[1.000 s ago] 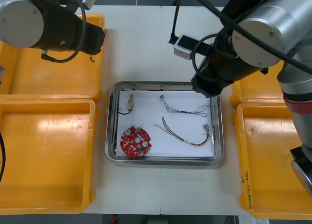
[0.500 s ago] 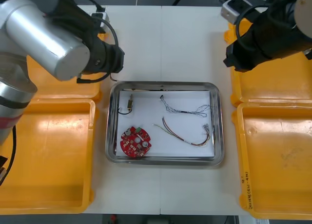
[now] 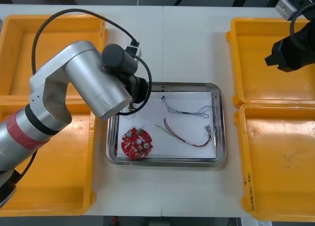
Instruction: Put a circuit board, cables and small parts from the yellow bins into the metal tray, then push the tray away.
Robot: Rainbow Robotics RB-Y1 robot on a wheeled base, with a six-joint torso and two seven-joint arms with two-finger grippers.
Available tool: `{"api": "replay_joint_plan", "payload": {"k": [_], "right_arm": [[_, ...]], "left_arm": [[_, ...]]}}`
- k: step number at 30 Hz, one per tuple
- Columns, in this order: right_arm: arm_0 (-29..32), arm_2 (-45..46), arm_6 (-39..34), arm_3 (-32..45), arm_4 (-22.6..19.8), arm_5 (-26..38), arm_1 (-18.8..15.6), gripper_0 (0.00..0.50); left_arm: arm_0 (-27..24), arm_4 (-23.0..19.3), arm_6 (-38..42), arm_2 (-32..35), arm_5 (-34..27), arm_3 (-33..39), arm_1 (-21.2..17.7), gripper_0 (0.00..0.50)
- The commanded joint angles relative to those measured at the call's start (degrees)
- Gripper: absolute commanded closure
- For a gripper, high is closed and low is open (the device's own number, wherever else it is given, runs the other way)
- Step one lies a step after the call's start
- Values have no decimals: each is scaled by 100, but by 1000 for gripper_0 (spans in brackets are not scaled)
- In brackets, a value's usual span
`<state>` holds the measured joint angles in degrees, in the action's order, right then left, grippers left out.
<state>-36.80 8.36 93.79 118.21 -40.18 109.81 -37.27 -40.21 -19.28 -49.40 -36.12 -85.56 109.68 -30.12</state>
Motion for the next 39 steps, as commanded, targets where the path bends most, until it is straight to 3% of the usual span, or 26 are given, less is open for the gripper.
{"api": "replay_joint_plan", "payload": {"k": [1, 9, 18, 21, 22, 24, 25, 26, 27, 28, 39], "right_arm": [[402, 509, -168, 404, -78, 19, -281, 0], [1263, 1150, -141, 1046, -175, 19, -351, 0], [2019, 1704, -150, 1266, -289, 19, -360, 0], [2204, 1853, -141, 1266, -315, 19, -360, 0], [2292, 1906, -150, 1266, -324, 19, -360, 0], [2406, 1915, -168, 1266, -315, 19, -360, 0], [2459, 1924, -185, 1266, -324, 19, -351, 0], [2494, 1915, -185, 1266, -324, 19, -351, 0], [2564, 1924, -203, 1266, -324, 19, -351, 0], [2652, 1924, -220, 1266, -333, 19, -351, 0], [3056, 2020, -414, 1019, -280, 19, -219, 0]], "left_arm": [[-189, 346, 994, -449, 83, 167, 217, 497], [-180, 469, 1108, -809, 303, -237, 313, 497], [-180, 530, 1213, -976, 461, -545, 384, 489], [-180, 530, 1240, -1012, 461, -545, 384, 392], [-180, 530, 1257, -1055, 461, -545, 384, 316], [-180, 548, 1284, -1091, 461, -545, 384, 231], [-180, 557, 1301, -1099, 461, -545, 384, 146], [-180, 557, 1310, -1108, 470, -545, 384, 107], [-180, 557, 1319, -1108, 470, -545, 384, 30], [-180, 557, 1336, -1108, 478, -536, 384, 0], [-189, 627, 1459, -941, 382, -272, 375, 0]]}}
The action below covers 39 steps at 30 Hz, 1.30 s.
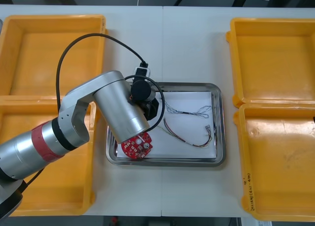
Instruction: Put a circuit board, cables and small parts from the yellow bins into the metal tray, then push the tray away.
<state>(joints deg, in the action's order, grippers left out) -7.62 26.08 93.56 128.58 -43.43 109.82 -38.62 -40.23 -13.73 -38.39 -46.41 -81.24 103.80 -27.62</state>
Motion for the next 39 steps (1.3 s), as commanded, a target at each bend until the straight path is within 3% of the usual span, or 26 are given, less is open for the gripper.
{"api": "replay_joint_plan", "payload": {"k": [1, 10, 18, 32, 34, 39], "right_arm": [[155, 249, -400, -17, 72, 18, -75, 0], [287, 231, -646, -184, 353, 18, 153, 0], [287, 117, -1384, -290, 230, 18, 285, 0], [261, 38, -1622, -290, 10, 18, 276, 0], [269, 29, -1613, -290, 2, 18, 276, 0], [269, -24, -1648, -290, -86, 18, 232, 0]], "left_arm": [[-178, 72, 358, 115, -85, 343, 125, 0], [-187, -42, 218, 545, -621, 888, 20, 0], [-178, -569, -213, 1310, -1175, 1336, -138, 0], [-187, -2160, -1356, 3261, -2449, 1872, -736, 0], [-187, -2222, -1400, 3331, -2502, 1872, -771, 0], [-160, -2775, -1821, 3920, -2876, 1846, -1158, 0]]}}
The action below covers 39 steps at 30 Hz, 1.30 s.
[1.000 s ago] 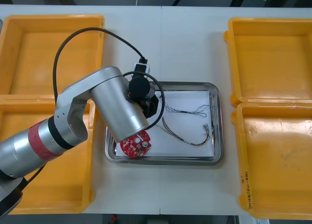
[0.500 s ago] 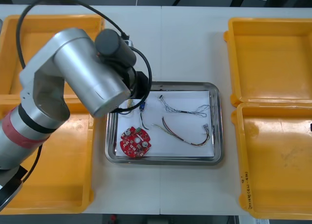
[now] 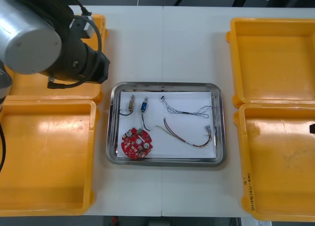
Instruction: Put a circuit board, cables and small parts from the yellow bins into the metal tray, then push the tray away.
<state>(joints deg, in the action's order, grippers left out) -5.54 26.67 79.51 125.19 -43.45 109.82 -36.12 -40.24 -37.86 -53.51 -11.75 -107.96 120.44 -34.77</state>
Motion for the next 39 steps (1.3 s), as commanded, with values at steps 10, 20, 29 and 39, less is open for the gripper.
{"api": "replay_joint_plan", "payload": {"k": [10, 20, 29, 39], "right_arm": [[-88, -109, -208, 234, -164, 18, -352, 0], [-597, -320, -305, 260, -1272, 18, -1081, 0], [-1318, -1102, -322, 533, -2036, 18, -1161, 0], [-2127, -2421, -322, 708, -2168, 18, -1178, 0]], "left_arm": [[377, -1021, -643, 1139, -204, 182, -1111, 0], [1062, -1092, -704, 1553, -204, 182, -1418, 0], [1590, -1092, -1082, 1992, -204, 199, -1524, 0], [2310, -1039, -1196, 2326, -204, 481, -1603, 0]]}}
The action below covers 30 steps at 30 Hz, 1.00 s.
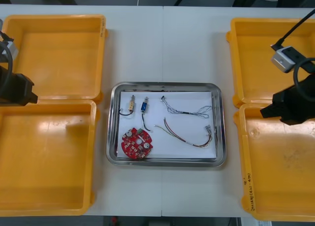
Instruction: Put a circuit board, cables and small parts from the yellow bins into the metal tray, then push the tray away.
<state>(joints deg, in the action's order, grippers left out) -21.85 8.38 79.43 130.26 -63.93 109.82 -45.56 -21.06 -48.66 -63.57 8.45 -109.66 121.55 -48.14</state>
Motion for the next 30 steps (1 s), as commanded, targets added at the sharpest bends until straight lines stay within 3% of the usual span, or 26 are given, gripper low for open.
{"api": "replay_joint_plan", "payload": {"k": [1, 11, 24, 30], "right_arm": [[-540, -671, -323, 219, -119, 18, -216, 0], [-1506, -2315, -384, 254, 48, 18, -146, 0], [-2368, -4336, -446, 219, 1313, 18, 795, 0], [-2429, -4951, -332, 61, 1410, 18, 1041, 0]], "left_arm": [[436, 41, -191, 333, -34, 387, -266, 0], [1042, -38, -261, 658, 357, 677, -266, 0], [1306, -126, -305, 684, 753, 712, -231, 0], [1306, -231, -305, 693, 744, 712, -231, 0]]}}
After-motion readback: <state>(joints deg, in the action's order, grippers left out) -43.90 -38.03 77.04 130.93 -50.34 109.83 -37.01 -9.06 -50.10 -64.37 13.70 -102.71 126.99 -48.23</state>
